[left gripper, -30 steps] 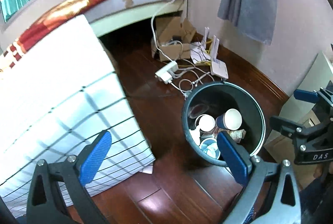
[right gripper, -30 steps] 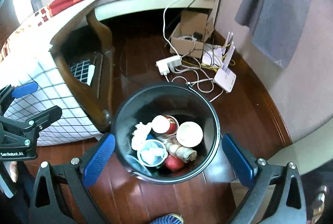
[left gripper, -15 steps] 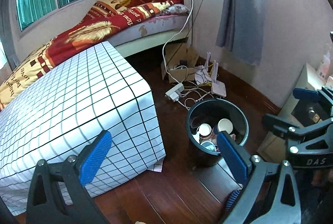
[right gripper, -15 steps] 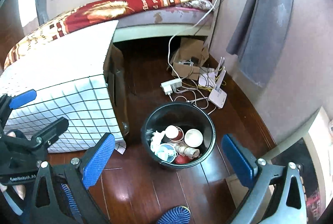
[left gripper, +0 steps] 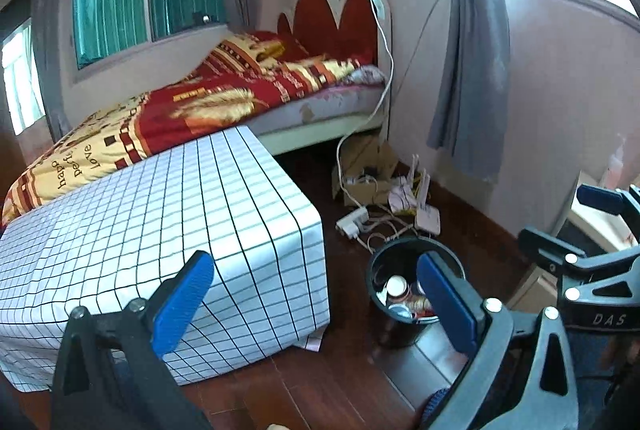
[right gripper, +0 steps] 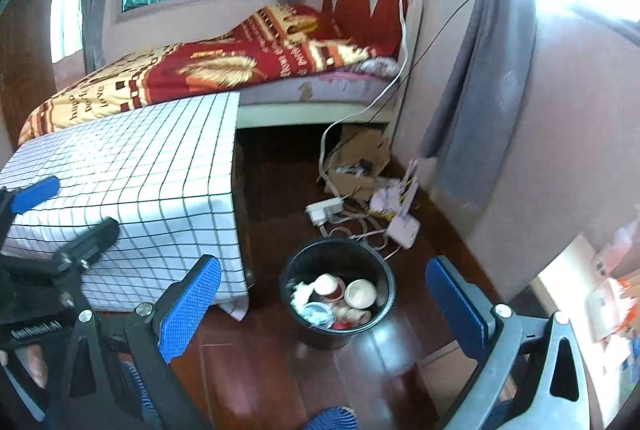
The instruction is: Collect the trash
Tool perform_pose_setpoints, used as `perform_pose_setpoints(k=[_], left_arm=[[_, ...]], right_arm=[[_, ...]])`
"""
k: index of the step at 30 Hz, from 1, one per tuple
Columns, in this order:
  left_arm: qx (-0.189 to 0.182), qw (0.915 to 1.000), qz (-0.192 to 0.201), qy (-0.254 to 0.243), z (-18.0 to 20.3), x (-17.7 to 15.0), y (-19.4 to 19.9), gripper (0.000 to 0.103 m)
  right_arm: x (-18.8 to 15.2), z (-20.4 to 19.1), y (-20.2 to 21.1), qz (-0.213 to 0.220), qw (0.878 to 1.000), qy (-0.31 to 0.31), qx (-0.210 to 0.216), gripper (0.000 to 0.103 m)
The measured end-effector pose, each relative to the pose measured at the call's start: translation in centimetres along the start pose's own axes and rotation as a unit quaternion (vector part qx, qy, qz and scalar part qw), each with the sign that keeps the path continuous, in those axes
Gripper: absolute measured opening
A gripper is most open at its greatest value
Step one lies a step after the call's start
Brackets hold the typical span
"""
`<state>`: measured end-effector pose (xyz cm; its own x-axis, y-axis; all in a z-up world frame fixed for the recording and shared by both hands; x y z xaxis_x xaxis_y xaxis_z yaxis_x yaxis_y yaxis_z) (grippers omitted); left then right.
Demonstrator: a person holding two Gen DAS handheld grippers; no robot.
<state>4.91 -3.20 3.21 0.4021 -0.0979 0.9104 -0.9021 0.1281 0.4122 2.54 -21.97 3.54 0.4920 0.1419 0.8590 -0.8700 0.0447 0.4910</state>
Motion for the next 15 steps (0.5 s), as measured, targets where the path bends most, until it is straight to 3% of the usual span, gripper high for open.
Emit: perform_pose_setpoints(k=[15], left_arm=[[0.004,0.9999,0.013,0.006,-0.5,0.6,0.5,0.103]], right_arm=[[1.0,1.2,1.2,0.014,1.0,-0.014,-0.008,0.103]])
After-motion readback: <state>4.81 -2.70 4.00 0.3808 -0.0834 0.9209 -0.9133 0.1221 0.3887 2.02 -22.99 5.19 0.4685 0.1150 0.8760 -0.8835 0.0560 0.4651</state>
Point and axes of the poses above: each gripper's, at about its wrist camera, not at the fingertips, and y roughly against the way its jaws point, z to its right, x to its top, the point moved 9 cm from there along -y, roughly the way its jaws point, and after that the axes turned 7 degrees about z, right-handed, at the moved point
